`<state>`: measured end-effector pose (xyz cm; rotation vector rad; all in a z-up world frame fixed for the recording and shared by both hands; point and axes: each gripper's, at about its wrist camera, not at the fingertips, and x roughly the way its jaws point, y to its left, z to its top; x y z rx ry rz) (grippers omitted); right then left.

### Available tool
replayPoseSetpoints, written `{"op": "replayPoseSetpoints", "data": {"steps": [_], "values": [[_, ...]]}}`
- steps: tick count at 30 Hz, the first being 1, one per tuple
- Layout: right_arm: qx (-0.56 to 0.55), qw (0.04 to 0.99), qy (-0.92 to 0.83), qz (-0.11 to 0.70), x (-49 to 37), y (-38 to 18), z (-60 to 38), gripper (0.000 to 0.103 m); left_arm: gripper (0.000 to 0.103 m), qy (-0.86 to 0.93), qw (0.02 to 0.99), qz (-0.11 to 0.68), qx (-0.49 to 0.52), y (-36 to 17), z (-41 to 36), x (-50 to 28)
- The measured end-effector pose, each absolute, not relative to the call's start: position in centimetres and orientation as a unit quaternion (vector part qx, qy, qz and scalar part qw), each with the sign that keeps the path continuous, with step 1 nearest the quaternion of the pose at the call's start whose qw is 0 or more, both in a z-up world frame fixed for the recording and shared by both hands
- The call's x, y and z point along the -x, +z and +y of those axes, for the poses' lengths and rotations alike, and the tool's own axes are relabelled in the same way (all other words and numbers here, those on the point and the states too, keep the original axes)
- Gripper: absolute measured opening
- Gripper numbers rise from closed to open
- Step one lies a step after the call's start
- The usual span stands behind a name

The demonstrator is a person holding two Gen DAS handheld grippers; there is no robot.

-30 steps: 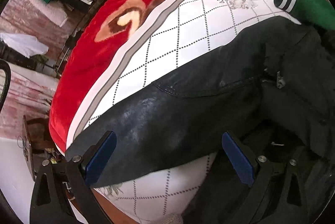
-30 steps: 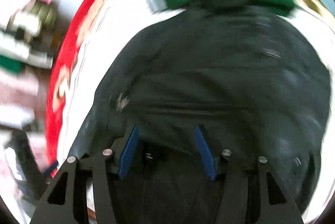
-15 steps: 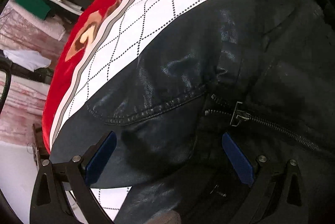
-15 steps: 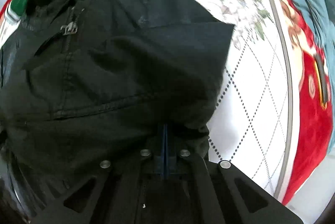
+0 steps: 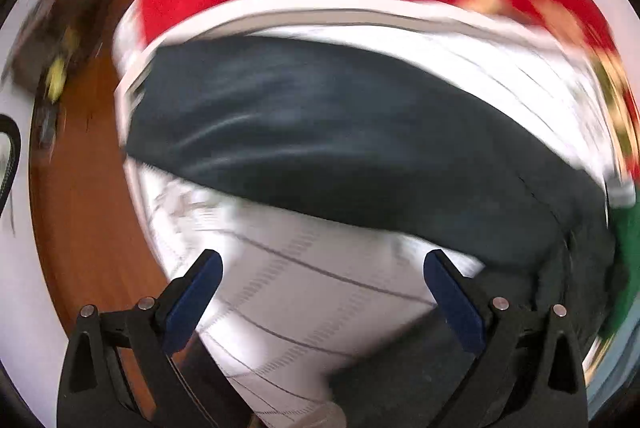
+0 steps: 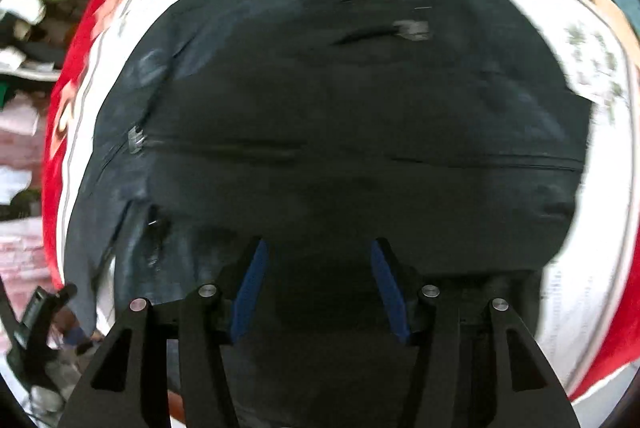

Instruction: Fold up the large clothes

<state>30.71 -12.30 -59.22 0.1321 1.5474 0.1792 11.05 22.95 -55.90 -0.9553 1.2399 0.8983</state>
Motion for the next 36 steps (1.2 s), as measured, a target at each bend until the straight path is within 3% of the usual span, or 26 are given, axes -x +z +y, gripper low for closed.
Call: {"op": "replayPoseSetpoints", "data": {"steps": [7, 11, 14, 15, 16, 17, 19, 21, 23, 24, 26, 28, 36], "values": [[-0.048, 0.704, 0.084, 0.704, -33.5, -61.4, -6.2, 0.057, 0.102, 0.445, 0.553, 0.435, 0.554, -61.7, 31.3, -6.1], [-0.031, 0.708, 0.08, 0.701, -32.7, -62.0, -3.4, 0.057, 0.096, 0.483, 0.564, 0.386, 0.547, -61.7, 34.1, -6.3], [-0.026, 0.708, 0.08, 0.701, -32.8, -62.1, -4.0, 0.057, 0.069, 0.515, 0.604, 0.39, 0.466, -59.9, 35.0, -8.7], [-0.025, 0.708, 0.08, 0.701, -32.6, -61.8, -4.6, 0.057, 0.053, 0.522, 0.619, 0.39, 0.439, -59.4, 35.2, -9.6], [-0.023, 0.708, 0.08, 0.701, -32.4, -61.7, -4.3, 0.057, 0.027, 0.526, 0.627, 0.394, 0.419, -59.0, 35.6, -10.4], [-0.024, 0.708, 0.08, 0.701, -32.4, -61.7, -3.8, 0.057, 0.017, 0.526, 0.632, 0.394, 0.411, -58.8, 35.6, -10.7], [-0.03, 0.709, 0.084, 0.699, -32.6, -61.2, -3.5, 0.057, 0.009, 0.521, 0.642, 0.391, 0.404, -58.1, 36.7, -11.7], [-0.03, 0.714, 0.086, 0.694, -33.2, -60.2, -4.0, 0.057, 0.008, 0.518, 0.659, 0.387, 0.385, -56.6, 37.3, -12.2], [-0.012, 0.726, 0.083, 0.682, -32.7, -59.3, -4.2, 0.06, 0.007, 0.512, 0.683, 0.384, 0.351, -54.6, 33.1, -13.4], [-0.003, 0.734, 0.081, 0.674, -32.9, -59.1, -4.3, 0.072, 0.007, 0.503, 0.706, 0.384, 0.318, -53.0, 32.6, -14.7], [0.043, 0.76, 0.06, 0.646, -32.9, -58.0, -4.8, 0.085, 0.006, 0.49, 0.735, 0.385, 0.266, -50.7, 30.4, -16.4], [0.06, 0.768, 0.059, 0.635, -33.1, -57.5, -5.7, 0.085, 0.006, 0.463, 0.772, 0.383, 0.205, -48.3, 27.4, -18.7], [-0.054, 0.77, 0.024, 0.635, -34.0, -54.0, -16.0, 0.085, 0.005, 0.254, 0.883, 0.391, 0.05, -41.8, 10.5, -28.9]]}}
